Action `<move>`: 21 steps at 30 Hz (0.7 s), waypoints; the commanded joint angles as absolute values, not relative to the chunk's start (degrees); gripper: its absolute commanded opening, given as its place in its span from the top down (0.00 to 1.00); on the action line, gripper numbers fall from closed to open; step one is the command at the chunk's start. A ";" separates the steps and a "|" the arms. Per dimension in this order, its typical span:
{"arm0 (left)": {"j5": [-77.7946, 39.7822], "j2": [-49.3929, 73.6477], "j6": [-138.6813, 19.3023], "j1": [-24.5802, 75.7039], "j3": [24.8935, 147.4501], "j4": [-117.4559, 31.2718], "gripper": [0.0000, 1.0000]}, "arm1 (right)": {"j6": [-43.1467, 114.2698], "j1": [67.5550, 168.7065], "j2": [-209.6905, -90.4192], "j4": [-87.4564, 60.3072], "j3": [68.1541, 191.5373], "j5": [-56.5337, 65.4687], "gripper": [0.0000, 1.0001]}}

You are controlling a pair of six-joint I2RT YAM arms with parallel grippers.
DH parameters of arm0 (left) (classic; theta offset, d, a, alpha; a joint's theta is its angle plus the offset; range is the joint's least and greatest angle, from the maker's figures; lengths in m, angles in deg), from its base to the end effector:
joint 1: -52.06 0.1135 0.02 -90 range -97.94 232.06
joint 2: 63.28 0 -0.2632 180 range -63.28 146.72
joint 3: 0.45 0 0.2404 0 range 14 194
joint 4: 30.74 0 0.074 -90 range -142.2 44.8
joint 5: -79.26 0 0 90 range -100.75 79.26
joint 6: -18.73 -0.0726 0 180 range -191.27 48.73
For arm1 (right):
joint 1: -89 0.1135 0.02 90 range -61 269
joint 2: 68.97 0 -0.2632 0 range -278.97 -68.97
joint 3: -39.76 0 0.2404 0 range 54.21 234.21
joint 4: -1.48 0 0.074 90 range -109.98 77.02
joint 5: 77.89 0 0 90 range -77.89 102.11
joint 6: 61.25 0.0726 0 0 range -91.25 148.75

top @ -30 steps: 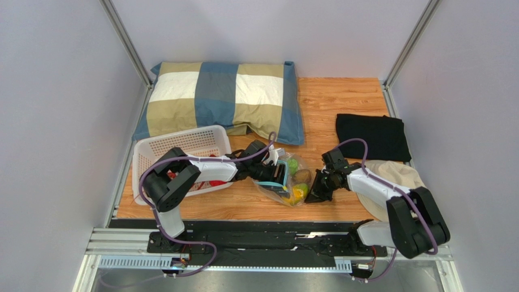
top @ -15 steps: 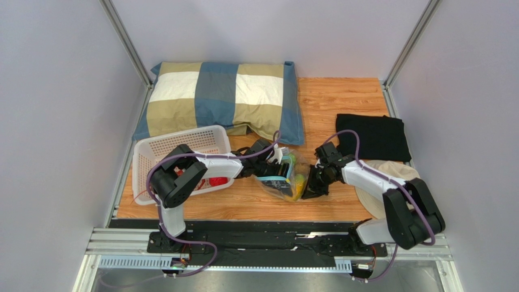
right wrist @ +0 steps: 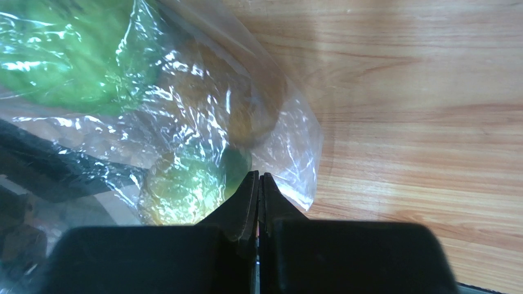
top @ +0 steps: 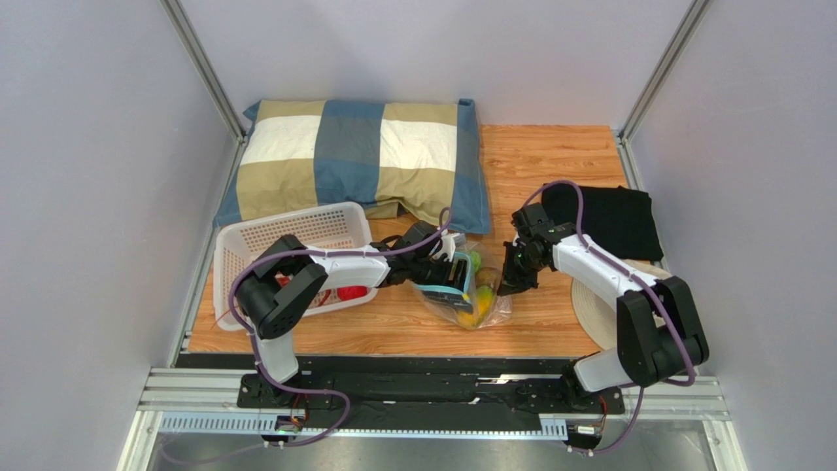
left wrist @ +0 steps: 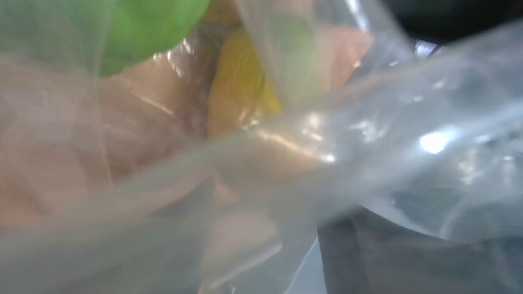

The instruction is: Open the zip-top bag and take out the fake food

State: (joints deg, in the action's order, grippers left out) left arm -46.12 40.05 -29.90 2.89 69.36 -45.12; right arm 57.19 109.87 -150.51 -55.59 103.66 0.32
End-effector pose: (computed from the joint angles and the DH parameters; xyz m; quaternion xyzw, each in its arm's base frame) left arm 0.2104 -0.3077 0.1380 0.1694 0.8797 -0.4427 0.0394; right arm 0.2270 0.1024 0.1611 0.0514 0.9846 0.1477 0.0778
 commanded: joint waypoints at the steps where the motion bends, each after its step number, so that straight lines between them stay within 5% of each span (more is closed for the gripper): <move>1: -46.43 42.54 -32.33 2.49 73.41 -44.76 0.35 | 57.92 111.06 -151.50 -50.43 101.42 -5.02 1.00; 21: -48.71 50.53 -30.23 1.79 76.23 -43.46 0.37 | 71.19 113.96 -152.47 -33.03 91.22 -20.94 1.00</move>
